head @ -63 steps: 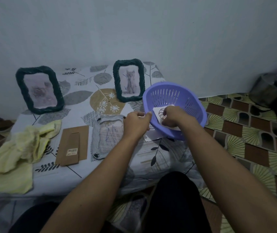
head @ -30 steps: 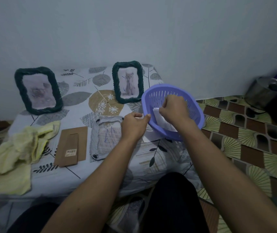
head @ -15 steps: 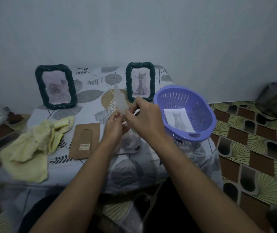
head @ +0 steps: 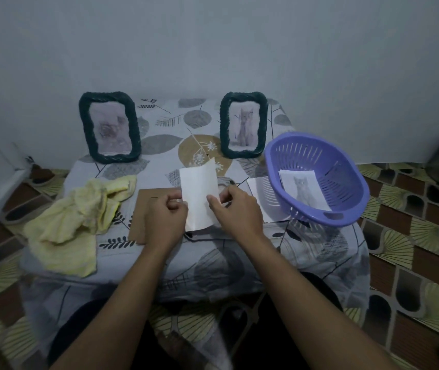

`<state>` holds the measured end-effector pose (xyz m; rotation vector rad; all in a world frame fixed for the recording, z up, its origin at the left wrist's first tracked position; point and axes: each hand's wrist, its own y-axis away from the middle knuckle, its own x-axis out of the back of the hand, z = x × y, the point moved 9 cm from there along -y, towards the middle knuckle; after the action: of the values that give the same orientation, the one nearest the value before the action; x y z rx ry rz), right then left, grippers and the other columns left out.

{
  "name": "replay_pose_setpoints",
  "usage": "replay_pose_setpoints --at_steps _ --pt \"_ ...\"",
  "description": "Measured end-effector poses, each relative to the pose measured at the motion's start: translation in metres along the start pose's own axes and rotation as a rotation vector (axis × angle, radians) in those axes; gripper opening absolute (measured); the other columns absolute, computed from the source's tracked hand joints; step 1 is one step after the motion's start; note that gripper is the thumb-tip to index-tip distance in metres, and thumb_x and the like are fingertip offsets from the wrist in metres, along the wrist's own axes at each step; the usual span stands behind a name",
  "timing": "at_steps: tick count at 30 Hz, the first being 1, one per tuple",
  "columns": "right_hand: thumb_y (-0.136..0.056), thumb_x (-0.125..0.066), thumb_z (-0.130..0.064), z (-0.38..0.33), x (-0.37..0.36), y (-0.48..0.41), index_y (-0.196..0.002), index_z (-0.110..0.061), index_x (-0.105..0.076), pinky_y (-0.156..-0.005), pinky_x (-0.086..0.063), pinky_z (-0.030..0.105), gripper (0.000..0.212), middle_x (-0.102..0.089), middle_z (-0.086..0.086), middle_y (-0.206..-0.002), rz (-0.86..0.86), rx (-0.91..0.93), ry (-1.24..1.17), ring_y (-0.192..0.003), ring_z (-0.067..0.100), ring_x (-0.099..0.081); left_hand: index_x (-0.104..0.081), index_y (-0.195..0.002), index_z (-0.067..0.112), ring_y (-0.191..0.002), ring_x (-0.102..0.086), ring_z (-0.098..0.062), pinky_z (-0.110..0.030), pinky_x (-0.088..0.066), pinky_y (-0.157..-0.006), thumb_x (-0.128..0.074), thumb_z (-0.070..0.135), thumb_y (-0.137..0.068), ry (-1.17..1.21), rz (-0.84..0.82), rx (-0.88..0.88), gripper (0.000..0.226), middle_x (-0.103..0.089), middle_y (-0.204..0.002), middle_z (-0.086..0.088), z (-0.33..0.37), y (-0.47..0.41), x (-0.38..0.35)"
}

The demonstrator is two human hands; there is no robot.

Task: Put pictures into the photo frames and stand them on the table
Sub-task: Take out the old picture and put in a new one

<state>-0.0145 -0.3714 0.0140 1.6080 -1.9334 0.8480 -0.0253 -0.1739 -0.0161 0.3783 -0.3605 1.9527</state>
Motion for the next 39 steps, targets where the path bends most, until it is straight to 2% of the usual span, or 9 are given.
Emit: replay_pose_setpoints --at_steps 2,3,5,7,8,11,14,25,39 --pt "-0.09 -0.061 -0.05 0.009 -0.003 -0.003 -0.073 -0.027 -0.05 -0.083 -0.043 0.036 0.031 -0.064 -0.006 -0.083 -0.007 -0.002 0.089 -0.087 0.021 -0.059 -0.07 -0.105 0.014 -0.079 -0.057 -0.007 -0.004 -0.038 -0.06 -0.058 0.013 -0.091 -0.085 0.016 -0.072 0.018 -0.066 -0.093 0.004 0.004 -0.001 -0.004" --pt "-0.09 -0.06 -0.051 0.013 -0.004 -0.004 -0.077 -0.027 -0.053 -0.086 -0.038 0.037 0.029 -0.066 -0.004 -0.091 -0.018 -0.003 0.151 -0.096 0.023 -0.058 -0.071 -0.104 0.012 -0.079 -0.056 -0.008 -0.003 -0.038 -0.061 -0.057 0.011 -0.091 -0.116 0.016 -0.105 0.019 -0.067 -0.092 0.002 0.006 -0.001 -0.008" --pt "-0.09 -0.059 -0.053 0.023 -0.009 -0.006 -0.089 -0.025 -0.059 -0.09 -0.033 0.038 0.028 -0.063 -0.001 -0.111 -0.055 -0.017 0.268 -0.113 0.024 -0.05 -0.072 -0.101 0.012 -0.082 -0.061 -0.016 -0.024 -0.052 -0.073 -0.057 0.013 -0.09 -0.17 0.009 -0.156 0.019 -0.071 -0.094 -0.004 0.004 -0.003 -0.016" --pt "-0.088 -0.06 -0.052 0.034 -0.012 -0.008 -0.105 -0.024 -0.062 -0.096 -0.032 0.039 0.033 -0.056 0.0 -0.125 -0.079 -0.046 0.285 -0.122 0.025 -0.042 -0.071 -0.096 0.016 -0.086 -0.063 -0.023 -0.043 -0.054 -0.08 -0.058 0.02 -0.086 -0.228 0.005 -0.172 0.018 -0.07 -0.09 -0.002 0.0 -0.004 -0.023" --pt "-0.087 -0.062 -0.05 0.038 -0.012 -0.008 -0.113 -0.024 -0.06 -0.099 -0.031 0.039 0.036 -0.052 0.001 -0.13 -0.082 -0.061 0.259 -0.125 0.025 -0.039 -0.071 -0.095 0.018 -0.087 -0.062 -0.024 -0.047 -0.053 -0.081 -0.061 0.023 -0.083 -0.249 0.011 -0.171 0.016 -0.068 -0.085 0.001 -0.001 -0.003 -0.024" --pt "-0.086 -0.064 -0.045 0.047 -0.017 -0.01 -0.129 -0.024 -0.051 -0.105 -0.03 0.042 0.05 -0.043 0.002 -0.139 -0.118 -0.081 0.206 -0.131 0.026 -0.033 -0.069 -0.091 0.02 -0.086 -0.06 -0.024 -0.05 -0.05 -0.083 -0.073 0.021 -0.079 -0.292 0.021 -0.169 0.013 -0.06 -0.076 0.009 -0.003 -0.001 -0.026" --pt "-0.088 -0.062 -0.047 0.054 -0.022 -0.01 -0.138 -0.022 -0.046 -0.108 -0.028 0.043 0.058 -0.039 0.002 -0.144 -0.155 -0.097 0.199 -0.134 0.026 -0.031 -0.069 -0.091 0.022 -0.087 -0.06 -0.025 -0.05 -0.05 -0.084 -0.073 0.026 -0.082 -0.303 0.022 -0.156 0.012 -0.061 -0.078 0.006 -0.007 -0.001 -0.026" --pt "-0.091 -0.055 -0.05 0.057 -0.027 -0.012 -0.141 -0.026 -0.045 -0.108 -0.026 0.044 0.056 -0.038 0.001 -0.148 -0.151 -0.104 0.234 -0.135 0.027 -0.029 -0.071 -0.098 0.021 -0.1 -0.057 -0.025 -0.041 -0.036 -0.088 -0.066 0.034 -0.09 -0.375 0.049 -0.093 0.016 -0.067 -0.097 -0.001 -0.012 -0.007 -0.027" --pt "-0.092 -0.054 -0.049 0.056 -0.028 -0.01 -0.138 -0.025 -0.046 -0.108 -0.025 0.044 0.053 -0.038 0.0 -0.146 -0.139 -0.108 0.209 -0.135 0.024 -0.029 -0.076 -0.087 0.026 -0.09 -0.061 -0.023 -0.04 -0.038 -0.082 -0.063 0.033 -0.091 -0.344 0.053 -0.099 0.015 -0.069 -0.081 0.006 -0.014 -0.008 -0.027"
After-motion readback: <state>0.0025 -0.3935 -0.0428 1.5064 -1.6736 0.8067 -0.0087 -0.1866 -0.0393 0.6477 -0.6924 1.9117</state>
